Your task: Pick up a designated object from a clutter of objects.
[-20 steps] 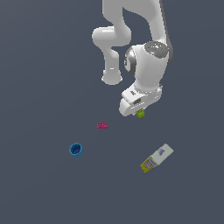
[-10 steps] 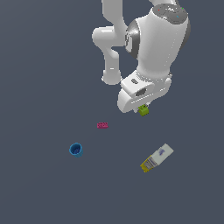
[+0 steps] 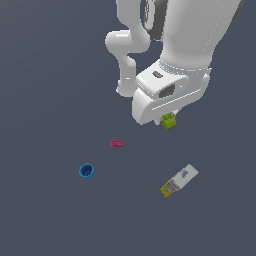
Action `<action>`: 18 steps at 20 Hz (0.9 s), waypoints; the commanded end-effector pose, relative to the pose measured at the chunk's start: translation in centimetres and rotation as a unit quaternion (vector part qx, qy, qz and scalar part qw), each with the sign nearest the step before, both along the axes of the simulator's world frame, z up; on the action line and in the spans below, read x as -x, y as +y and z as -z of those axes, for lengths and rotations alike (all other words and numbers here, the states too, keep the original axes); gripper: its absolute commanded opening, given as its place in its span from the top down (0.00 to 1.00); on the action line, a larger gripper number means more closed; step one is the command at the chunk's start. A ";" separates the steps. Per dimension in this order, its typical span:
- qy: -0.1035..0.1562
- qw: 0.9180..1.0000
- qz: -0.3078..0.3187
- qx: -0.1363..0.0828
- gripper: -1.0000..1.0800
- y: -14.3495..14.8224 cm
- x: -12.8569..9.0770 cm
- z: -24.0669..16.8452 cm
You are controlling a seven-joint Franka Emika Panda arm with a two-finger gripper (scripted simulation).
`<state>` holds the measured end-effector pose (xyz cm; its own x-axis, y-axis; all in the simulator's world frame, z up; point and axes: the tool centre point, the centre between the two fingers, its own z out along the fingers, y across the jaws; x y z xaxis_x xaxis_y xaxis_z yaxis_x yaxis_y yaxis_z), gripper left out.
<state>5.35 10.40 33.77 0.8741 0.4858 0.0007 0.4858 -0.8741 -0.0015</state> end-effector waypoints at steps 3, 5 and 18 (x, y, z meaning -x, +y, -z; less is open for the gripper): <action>0.000 1.000 0.000 0.000 1.00 -0.4 -1.6 -2.7; 0.000 1.000 0.000 0.001 1.00 -0.5 -2.3 -3.7; 0.000 1.000 0.000 0.001 1.00 -1.0 -4.8 -7.4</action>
<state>9.99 9.47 40.92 0.8745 0.4850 0.0000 0.4850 -0.8745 -0.0001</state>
